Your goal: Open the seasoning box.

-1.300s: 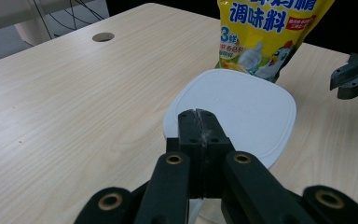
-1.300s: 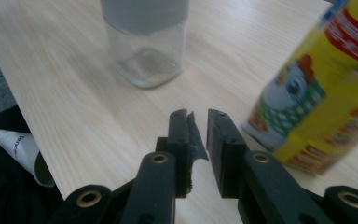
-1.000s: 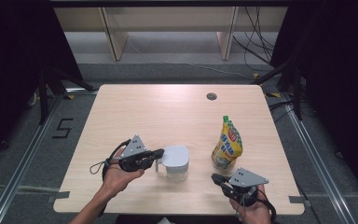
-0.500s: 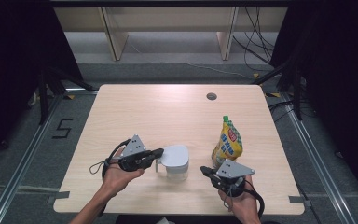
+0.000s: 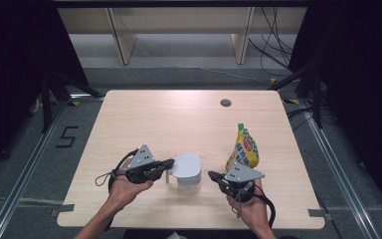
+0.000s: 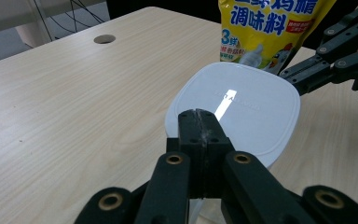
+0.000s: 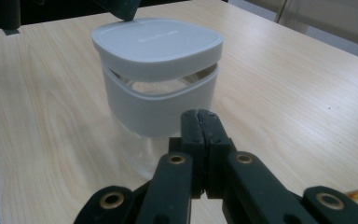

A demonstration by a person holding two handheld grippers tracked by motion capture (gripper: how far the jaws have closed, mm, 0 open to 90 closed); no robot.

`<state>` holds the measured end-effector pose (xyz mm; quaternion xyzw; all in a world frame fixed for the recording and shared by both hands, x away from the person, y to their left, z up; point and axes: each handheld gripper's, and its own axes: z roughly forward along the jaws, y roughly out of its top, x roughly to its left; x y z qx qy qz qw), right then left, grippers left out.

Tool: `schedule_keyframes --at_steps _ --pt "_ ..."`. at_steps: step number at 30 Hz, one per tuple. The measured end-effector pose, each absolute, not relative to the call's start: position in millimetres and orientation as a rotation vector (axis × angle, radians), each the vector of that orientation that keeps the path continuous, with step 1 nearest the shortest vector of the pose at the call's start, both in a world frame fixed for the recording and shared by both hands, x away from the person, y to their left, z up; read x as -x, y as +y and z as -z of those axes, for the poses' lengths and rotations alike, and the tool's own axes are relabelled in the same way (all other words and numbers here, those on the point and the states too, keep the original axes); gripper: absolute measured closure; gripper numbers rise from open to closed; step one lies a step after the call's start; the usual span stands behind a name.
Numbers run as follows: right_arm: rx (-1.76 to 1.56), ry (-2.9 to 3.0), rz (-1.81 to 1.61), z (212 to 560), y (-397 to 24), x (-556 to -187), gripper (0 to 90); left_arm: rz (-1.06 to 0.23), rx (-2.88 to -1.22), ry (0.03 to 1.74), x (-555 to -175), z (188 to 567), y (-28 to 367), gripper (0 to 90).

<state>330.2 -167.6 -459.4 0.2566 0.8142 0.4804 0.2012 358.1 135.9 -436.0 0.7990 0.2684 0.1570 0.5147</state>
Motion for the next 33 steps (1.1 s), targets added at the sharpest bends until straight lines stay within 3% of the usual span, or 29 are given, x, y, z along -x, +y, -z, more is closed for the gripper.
schedule_keyframes --at_steps 33 --pt "-0.608 2.270 -1.407 440 -137 -335 90.0 -0.376 -1.921 0.643 -355 439 141 89.1"
